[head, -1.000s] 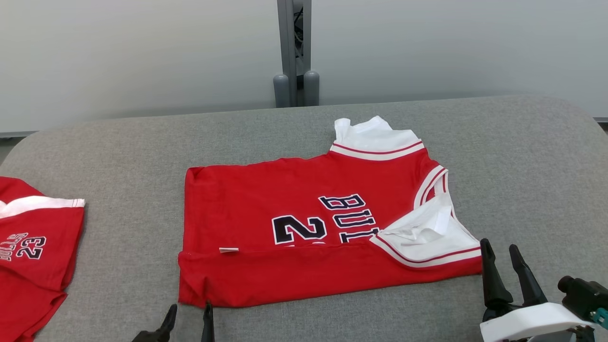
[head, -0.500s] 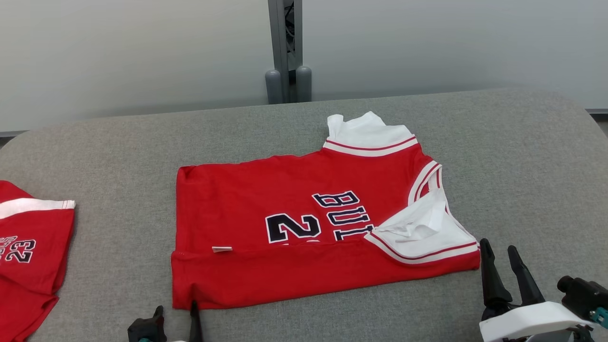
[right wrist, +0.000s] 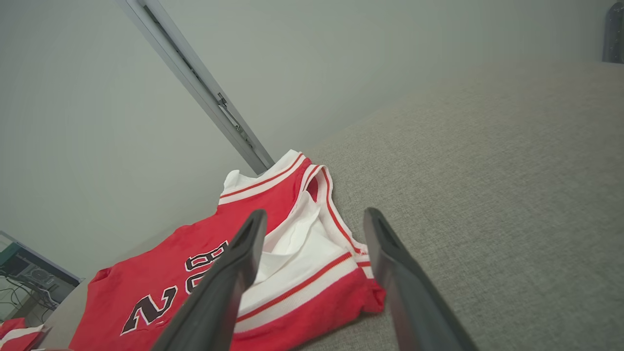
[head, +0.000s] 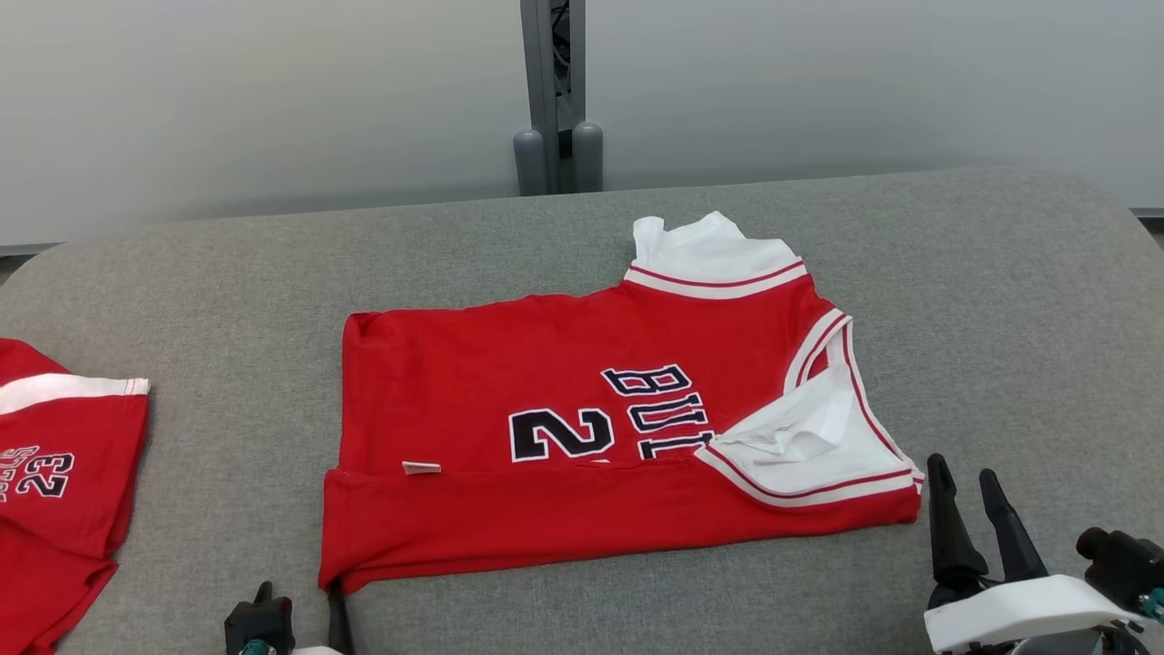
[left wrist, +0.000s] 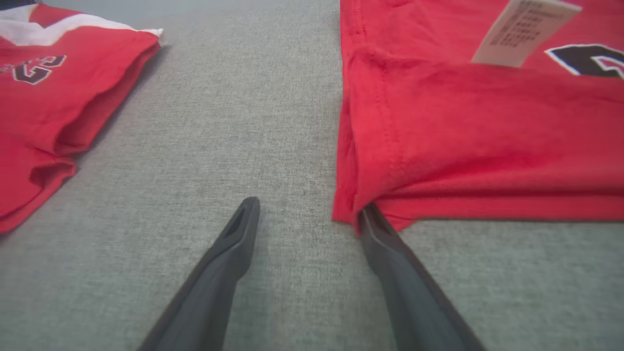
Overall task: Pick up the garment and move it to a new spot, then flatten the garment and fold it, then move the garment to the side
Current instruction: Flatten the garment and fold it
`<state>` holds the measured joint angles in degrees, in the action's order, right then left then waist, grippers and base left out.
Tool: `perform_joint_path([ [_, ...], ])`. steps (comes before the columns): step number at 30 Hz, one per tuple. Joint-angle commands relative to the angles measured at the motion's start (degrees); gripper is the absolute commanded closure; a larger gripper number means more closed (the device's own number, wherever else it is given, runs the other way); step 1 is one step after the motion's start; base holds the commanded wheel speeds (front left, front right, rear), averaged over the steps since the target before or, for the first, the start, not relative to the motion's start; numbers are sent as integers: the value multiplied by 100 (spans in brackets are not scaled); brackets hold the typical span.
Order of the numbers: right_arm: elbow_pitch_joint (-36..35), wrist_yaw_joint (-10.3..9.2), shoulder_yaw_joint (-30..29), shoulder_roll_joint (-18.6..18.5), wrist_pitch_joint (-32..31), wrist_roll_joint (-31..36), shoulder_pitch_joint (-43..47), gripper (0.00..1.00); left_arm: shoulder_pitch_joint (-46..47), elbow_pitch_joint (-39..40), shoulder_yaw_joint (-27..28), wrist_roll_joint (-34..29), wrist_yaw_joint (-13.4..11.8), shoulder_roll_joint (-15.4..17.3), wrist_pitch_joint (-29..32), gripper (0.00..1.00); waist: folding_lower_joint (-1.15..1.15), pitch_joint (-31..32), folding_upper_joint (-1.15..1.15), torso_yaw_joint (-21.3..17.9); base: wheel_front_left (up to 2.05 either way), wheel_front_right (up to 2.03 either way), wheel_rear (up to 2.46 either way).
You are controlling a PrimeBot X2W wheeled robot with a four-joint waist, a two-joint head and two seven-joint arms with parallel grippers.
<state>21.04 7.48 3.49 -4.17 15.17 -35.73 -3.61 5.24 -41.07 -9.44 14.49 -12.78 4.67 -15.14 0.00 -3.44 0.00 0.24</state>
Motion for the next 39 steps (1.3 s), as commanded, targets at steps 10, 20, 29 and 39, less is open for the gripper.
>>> perform_joint_path([
  [10,215,4,-87,4,11,-124,-71,0,-34,395,12,119,421,9,10,0,0,21,0,41,0,0,0],
  [20,941,3,-69,-9,-42,-50,-398,0,-64,549,19,962,945,-155,10,0,0,9,0,43,0,0,0],
  [29,1546,4,137,-57,-186,-151,-697,0,199,213,-212,1544,849,-168,103,0,0,-18,0,17,0,0,0],
  [39,2231,3,280,-120,-201,-101,-1109,0,458,-166,-593,1835,830,-174,316,13,0,-165,0,0,0,0,0],
])
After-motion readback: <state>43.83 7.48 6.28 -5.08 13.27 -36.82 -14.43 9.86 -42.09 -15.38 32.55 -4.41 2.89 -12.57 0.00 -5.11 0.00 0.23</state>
